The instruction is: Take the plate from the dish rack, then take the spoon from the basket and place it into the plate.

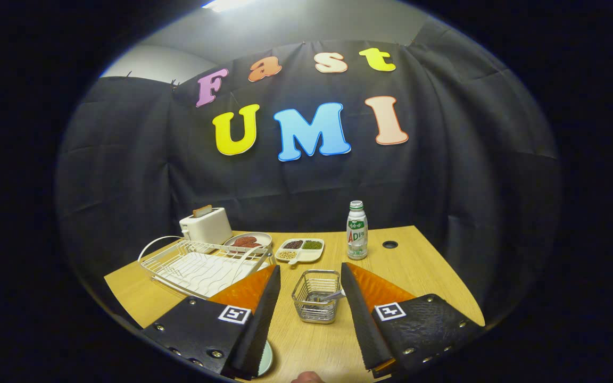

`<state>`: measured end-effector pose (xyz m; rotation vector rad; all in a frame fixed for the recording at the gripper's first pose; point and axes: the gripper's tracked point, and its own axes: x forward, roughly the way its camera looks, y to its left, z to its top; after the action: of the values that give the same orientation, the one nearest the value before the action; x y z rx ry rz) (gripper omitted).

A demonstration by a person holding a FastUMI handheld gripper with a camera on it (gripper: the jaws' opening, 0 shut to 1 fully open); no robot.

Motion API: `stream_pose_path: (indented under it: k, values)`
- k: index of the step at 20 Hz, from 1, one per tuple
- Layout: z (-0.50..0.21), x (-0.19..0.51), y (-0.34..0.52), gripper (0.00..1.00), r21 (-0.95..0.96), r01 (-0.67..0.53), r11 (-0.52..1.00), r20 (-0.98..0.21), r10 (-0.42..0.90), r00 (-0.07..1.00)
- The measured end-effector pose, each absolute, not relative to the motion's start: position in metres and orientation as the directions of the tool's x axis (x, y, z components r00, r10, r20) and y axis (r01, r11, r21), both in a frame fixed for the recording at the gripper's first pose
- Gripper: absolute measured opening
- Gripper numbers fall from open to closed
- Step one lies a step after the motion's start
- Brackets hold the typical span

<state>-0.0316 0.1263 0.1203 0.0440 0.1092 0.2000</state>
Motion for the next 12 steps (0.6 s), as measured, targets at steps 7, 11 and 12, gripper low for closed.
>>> stream_pose_path:
  k: [7,11,12]
  values:
    - [0.085,0.005,0.104,0.7,0.033,-0.151,0.988,-0.092,0.153,0.984]
    - [0.069,0.031,0.104,0.68,0.046,-0.137,0.989,-0.072,0.14,0.987]
    - [0.062,0.042,0.108,0.65,0.05,-0.148,0.988,-0.073,0.151,0.986]
